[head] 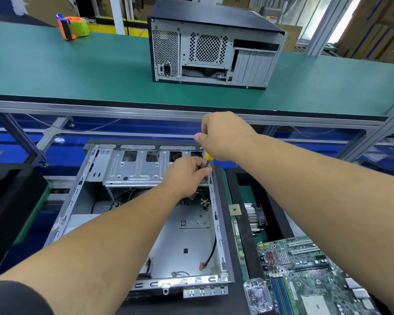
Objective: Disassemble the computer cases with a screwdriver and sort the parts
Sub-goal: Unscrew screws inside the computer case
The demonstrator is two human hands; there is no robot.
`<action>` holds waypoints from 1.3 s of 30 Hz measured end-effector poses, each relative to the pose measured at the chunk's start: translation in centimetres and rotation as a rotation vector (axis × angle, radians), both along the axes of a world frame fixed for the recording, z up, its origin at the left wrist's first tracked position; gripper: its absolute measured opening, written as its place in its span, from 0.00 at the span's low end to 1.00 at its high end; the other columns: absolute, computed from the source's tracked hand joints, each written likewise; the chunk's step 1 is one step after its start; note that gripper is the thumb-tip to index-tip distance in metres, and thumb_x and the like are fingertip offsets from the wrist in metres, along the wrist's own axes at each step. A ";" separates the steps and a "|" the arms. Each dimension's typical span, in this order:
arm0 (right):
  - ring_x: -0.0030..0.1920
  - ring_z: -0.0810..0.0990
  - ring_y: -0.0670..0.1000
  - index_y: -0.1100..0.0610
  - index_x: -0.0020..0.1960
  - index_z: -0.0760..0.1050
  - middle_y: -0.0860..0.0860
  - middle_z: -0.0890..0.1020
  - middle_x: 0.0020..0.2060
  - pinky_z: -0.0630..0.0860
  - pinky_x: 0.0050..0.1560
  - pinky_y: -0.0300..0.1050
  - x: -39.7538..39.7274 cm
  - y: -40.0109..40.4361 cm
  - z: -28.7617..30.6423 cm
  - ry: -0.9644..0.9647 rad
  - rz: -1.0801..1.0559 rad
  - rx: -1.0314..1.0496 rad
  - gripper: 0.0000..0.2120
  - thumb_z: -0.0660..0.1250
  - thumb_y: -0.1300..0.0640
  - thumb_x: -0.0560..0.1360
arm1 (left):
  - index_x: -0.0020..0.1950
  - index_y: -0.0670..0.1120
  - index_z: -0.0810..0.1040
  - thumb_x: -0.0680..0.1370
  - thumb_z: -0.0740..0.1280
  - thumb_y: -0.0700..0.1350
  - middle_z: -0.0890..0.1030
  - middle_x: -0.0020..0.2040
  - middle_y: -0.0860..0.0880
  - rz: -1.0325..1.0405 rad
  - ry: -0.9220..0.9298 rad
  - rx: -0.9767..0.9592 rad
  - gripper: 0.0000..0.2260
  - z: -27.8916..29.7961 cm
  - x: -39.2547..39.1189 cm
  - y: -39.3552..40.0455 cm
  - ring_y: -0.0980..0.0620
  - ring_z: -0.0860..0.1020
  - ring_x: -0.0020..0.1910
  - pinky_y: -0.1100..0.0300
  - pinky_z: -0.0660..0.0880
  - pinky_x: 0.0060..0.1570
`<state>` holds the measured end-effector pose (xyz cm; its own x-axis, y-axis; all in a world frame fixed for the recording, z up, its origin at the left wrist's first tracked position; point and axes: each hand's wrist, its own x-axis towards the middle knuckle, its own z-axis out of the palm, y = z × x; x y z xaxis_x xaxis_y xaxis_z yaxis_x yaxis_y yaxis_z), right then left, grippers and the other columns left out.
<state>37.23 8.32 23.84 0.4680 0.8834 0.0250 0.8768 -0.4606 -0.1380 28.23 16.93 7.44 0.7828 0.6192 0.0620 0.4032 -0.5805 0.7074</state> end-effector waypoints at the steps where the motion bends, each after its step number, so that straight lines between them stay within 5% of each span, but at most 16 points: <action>1: 0.45 0.77 0.54 0.52 0.52 0.74 0.50 0.79 0.43 0.64 0.32 0.44 0.0 0.0 0.0 0.009 0.002 0.004 0.12 0.63 0.43 0.82 | 0.37 0.56 0.75 0.79 0.69 0.59 0.77 0.29 0.61 0.021 0.006 -0.014 0.13 0.0 0.1 0.0 0.60 0.74 0.29 0.60 0.65 0.30; 13: 0.45 0.75 0.55 0.51 0.53 0.68 0.46 0.72 0.37 0.63 0.32 0.44 -0.1 0.0 -0.2 -0.018 -0.020 0.015 0.15 0.61 0.39 0.82 | 0.34 0.52 0.69 0.74 0.75 0.61 0.74 0.25 0.58 0.115 -0.026 -0.038 0.20 -0.1 0.7 -0.1 0.57 0.70 0.25 0.59 0.64 0.29; 17: 0.45 0.75 0.55 0.51 0.51 0.70 0.47 0.73 0.38 0.67 0.38 0.47 0.3 0.0 0.0 -0.072 -0.027 -0.039 0.16 0.59 0.38 0.82 | 0.35 0.57 0.75 0.75 0.74 0.59 0.76 0.28 0.59 0.034 -0.028 -0.101 0.13 0.0 0.5 0.4 0.58 0.72 0.27 0.56 0.71 0.32; 19: 0.42 0.74 0.52 0.51 0.53 0.71 0.46 0.72 0.38 0.64 0.35 0.46 0.6 0.0 0.4 -0.035 0.018 -0.067 0.13 0.60 0.41 0.83 | 0.38 0.62 0.79 0.77 0.73 0.56 0.78 0.29 0.58 -0.008 -0.043 -0.168 0.08 -0.1 0.3 0.7 0.56 0.73 0.29 0.54 0.76 0.39; 23: 0.38 0.72 0.45 0.50 0.56 0.74 0.44 0.74 0.40 0.62 0.31 0.43 0.6 0.0 1.0 0.051 0.078 -0.097 0.09 0.64 0.45 0.82 | 0.36 0.55 0.75 0.75 0.75 0.57 0.73 0.25 0.58 0.050 -0.048 -0.157 0.14 -0.1 0.5 0.5 0.54 0.70 0.26 0.56 0.72 0.35; 27: 0.44 0.75 0.52 0.51 0.53 0.71 0.46 0.73 0.39 0.62 0.32 0.43 0.1 0.2 1.0 0.024 0.029 -0.090 0.13 0.61 0.42 0.83 | 0.35 0.53 0.73 0.74 0.75 0.61 0.74 0.26 0.57 0.103 -0.020 -0.086 0.18 0.1 0.7 0.1 0.55 0.72 0.28 0.58 0.68 0.31; 30: 0.45 0.74 0.54 0.53 0.52 0.69 0.47 0.72 0.39 0.62 0.32 0.44 -0.2 0.3 0.9 -0.019 0.014 -0.122 0.14 0.57 0.42 0.84 | 0.39 0.56 0.78 0.76 0.75 0.58 0.74 0.27 0.58 0.032 -0.034 -0.136 0.11 0.4 0.3 0.3 0.55 0.72 0.29 0.54 0.75 0.36; 34: 0.45 0.79 0.56 0.55 0.54 0.74 0.52 0.80 0.47 0.74 0.38 0.46 -0.3 0.3 1.8 -0.038 0.057 -0.221 0.05 0.61 0.56 0.82 | 0.38 0.54 0.79 0.77 0.75 0.54 0.77 0.29 0.55 0.012 -0.029 -0.166 0.10 0.5 0.0 0.2 0.53 0.73 0.30 0.50 0.79 0.41; 37: 0.38 0.77 0.49 0.50 0.57 0.76 0.47 0.78 0.43 0.68 0.28 0.39 -0.4 0.1 2.6 0.166 0.081 -0.250 0.11 0.64 0.62 0.78 | 0.36 0.53 0.75 0.75 0.75 0.58 0.76 0.29 0.55 0.067 -0.004 -0.106 0.15 0.5 0.2 0.0 0.53 0.73 0.30 0.53 0.76 0.37; 39: 0.40 0.77 0.50 0.51 0.57 0.76 0.49 0.79 0.46 0.70 0.30 0.42 -0.6 0.2 2.6 0.162 0.079 -0.244 0.10 0.63 0.59 0.78 | 0.36 0.53 0.73 0.75 0.75 0.60 0.76 0.29 0.54 0.085 0.009 -0.063 0.17 0.5 0.3 -0.1 0.52 0.74 0.29 0.54 0.75 0.35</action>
<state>36.66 8.54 26.40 0.3785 0.8878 -0.2619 0.8866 -0.4290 -0.1730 28.54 16.78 7.99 0.7278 0.6857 0.0141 0.4556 -0.4987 0.7374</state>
